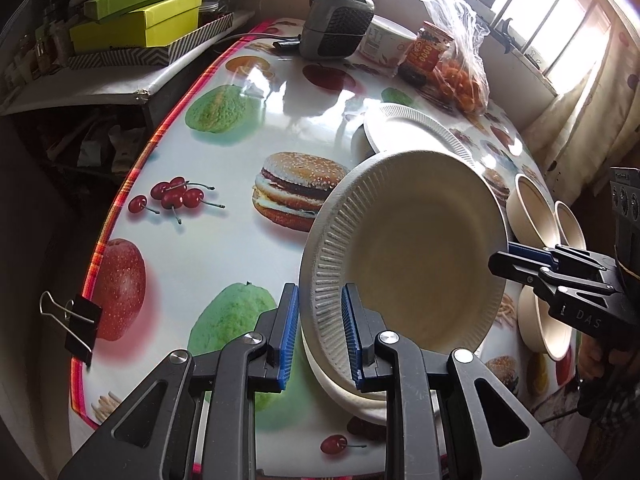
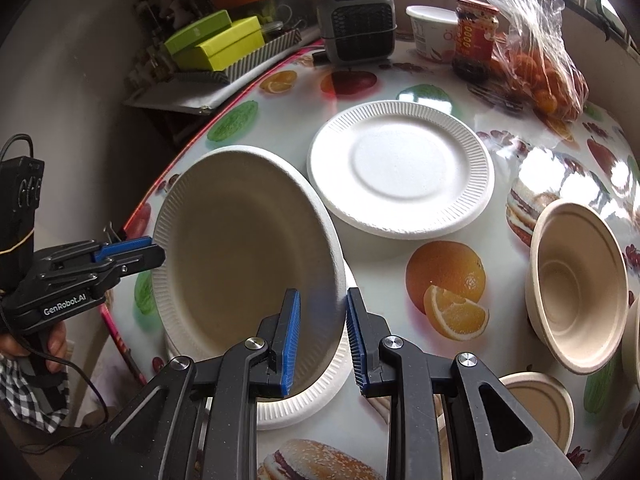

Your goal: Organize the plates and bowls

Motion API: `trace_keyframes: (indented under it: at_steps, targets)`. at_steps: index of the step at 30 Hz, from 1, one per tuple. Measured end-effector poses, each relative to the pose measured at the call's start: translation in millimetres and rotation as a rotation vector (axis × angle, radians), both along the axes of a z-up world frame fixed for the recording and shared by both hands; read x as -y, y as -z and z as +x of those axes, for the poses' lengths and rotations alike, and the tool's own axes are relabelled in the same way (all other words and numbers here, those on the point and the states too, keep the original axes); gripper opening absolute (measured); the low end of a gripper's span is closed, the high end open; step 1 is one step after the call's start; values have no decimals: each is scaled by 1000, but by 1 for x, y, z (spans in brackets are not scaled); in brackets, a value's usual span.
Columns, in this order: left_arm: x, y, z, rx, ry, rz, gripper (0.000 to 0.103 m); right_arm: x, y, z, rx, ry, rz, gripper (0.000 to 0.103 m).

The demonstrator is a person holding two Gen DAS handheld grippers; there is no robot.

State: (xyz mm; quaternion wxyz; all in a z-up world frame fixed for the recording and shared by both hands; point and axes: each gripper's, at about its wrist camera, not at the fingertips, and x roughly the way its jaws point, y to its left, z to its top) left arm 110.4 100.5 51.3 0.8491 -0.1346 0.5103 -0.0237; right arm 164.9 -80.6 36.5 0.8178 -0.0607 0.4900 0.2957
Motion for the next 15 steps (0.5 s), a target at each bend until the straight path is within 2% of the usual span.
trace_keyframes:
  at_steps: [15]
  targets:
    - [7, 6, -2, -24, 15, 7, 22, 6, 10, -5, -30, 3, -11, 23]
